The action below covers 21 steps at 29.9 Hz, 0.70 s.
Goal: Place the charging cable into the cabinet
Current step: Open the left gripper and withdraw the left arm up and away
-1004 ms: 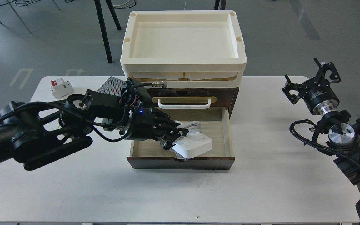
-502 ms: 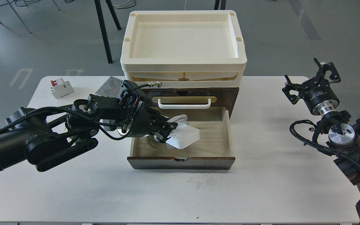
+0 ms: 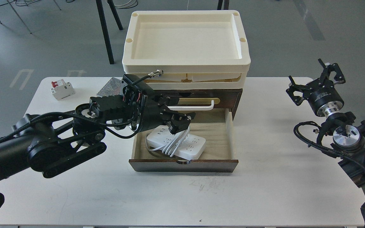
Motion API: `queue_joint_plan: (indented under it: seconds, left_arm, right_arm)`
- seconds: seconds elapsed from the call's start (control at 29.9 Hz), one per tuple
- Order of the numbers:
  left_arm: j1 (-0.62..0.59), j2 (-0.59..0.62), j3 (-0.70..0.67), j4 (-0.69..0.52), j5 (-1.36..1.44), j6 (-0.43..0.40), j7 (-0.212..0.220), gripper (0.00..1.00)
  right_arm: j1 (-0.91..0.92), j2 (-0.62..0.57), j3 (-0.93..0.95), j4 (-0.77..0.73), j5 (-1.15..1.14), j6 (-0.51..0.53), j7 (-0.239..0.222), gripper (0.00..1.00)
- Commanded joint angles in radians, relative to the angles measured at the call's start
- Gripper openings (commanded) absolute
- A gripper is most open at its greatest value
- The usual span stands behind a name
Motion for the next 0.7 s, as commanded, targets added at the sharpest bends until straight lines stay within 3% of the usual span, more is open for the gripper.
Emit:
queue_joint_plan:
  seconds: [0.0, 0.03, 0.1, 0.2, 0.33, 0.67]
  left_arm:
    - [-0.004, 0.008, -0.154, -0.059, -0.236, -0.006, -0.169, 0.96]
    - [-0.005, 0.01, -0.209, -0.058, -0.338, -0.017, -0.212, 0.98]
    - [-0.005, 0.014, -0.304, -0.05, -0.542, -0.075, -0.252, 0.98]
    - [-0.004, 0.036, -0.444, -0.033, -0.832, -0.19, -0.256, 0.99]
    - [0.001, 0.091, -0.573, 0.014, -1.093, -0.19, -0.251, 0.99]
    - [0.012, 0.109, -0.641, 0.477, -1.426, -0.19, -0.265, 1.0]
  right_arm:
    - [0.0, 0.0, 0.001, 0.0, 0.0, 0.0, -0.001, 1.0]
    - [-0.001, 0.0, -0.001, 0.0, 0.0, 0.0, -0.001, 1.0]
    - [-0.001, 0.0, -0.001, 0.0, 0.0, 0.0, -0.001, 1.0]
    - [-0.001, 0.0, -0.001, 0.002, 0.0, 0.0, -0.001, 1.0]
    - [-0.001, 0.0, -0.001, 0.006, -0.003, 0.0, -0.001, 1.0]
    - [0.0, 0.0, 0.001, 0.006, -0.003, 0.0, -0.004, 1.0]
